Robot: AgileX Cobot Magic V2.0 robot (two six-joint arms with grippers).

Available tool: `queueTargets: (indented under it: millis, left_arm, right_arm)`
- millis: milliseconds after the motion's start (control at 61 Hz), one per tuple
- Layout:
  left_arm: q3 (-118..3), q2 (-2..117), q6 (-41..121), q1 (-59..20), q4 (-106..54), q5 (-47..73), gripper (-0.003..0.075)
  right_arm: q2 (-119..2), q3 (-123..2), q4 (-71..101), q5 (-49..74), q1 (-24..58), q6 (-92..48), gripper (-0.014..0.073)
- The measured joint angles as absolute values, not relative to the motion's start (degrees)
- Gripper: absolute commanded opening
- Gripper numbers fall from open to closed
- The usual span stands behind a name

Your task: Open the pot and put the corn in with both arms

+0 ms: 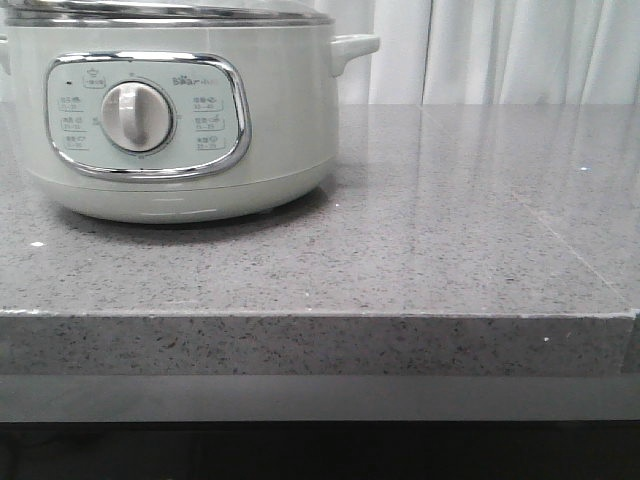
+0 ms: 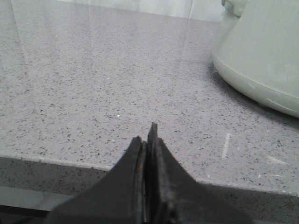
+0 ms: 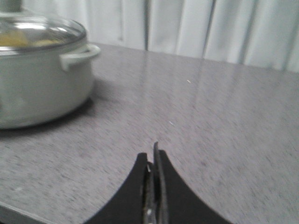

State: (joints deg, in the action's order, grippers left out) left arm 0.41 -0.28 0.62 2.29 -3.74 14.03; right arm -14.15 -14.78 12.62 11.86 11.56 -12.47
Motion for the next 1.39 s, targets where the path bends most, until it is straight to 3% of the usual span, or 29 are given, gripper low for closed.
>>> queueTargets:
  millis: [361, 1393]
  left_arm:
    - [0.41, -0.28, 0.62, 2.29, -3.74, 14.03, -0.0018]
    - [0.41, -0.28, 0.62, 2.41, -3.74, 14.03, -0.0018]
  right_arm:
    - [0.32, 1.21, 12.41, 10.16, -0.99, -12.36, -0.0069]
    - [0.56, 1.59, 12.31, 10.16, -1.44, -12.27, -0.0069]
